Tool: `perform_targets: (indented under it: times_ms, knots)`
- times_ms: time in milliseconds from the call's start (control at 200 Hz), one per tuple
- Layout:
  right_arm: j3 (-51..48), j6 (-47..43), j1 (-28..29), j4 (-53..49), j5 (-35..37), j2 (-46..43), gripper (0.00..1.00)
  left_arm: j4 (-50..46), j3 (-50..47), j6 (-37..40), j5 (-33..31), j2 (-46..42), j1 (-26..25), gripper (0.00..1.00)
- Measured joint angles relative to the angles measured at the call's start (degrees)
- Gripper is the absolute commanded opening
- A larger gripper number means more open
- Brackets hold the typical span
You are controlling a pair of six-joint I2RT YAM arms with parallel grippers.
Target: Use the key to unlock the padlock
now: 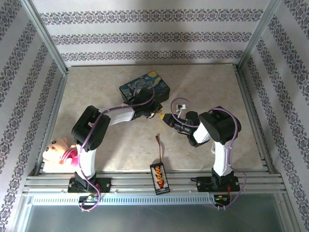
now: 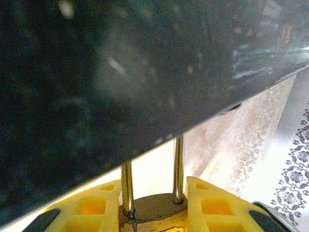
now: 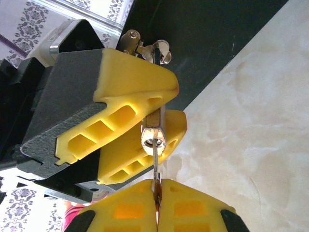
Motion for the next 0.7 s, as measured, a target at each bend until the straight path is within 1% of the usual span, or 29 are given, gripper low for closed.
perform_targets:
  times_ms: [200, 485, 700]
  knots:
    - [1.2, 2.1, -1.1, 0.9, -2.2, 3.0, 0.0, 0.2, -0.1, 0.0, -0.1, 0.0, 0.0, 0.0]
    - [2.4, 3.8, -1.5, 0.4, -4.7, 3.6, 0.0, 1.0, -0.4, -0.2, 0.0, 0.0, 0.0, 0.0]
    - [2.9, 5.6, -3.8, 0.0, -9.7, 3.5, 0.0, 2.4, -0.8, -0.5, 0.8, 0.0, 0.0, 0.0]
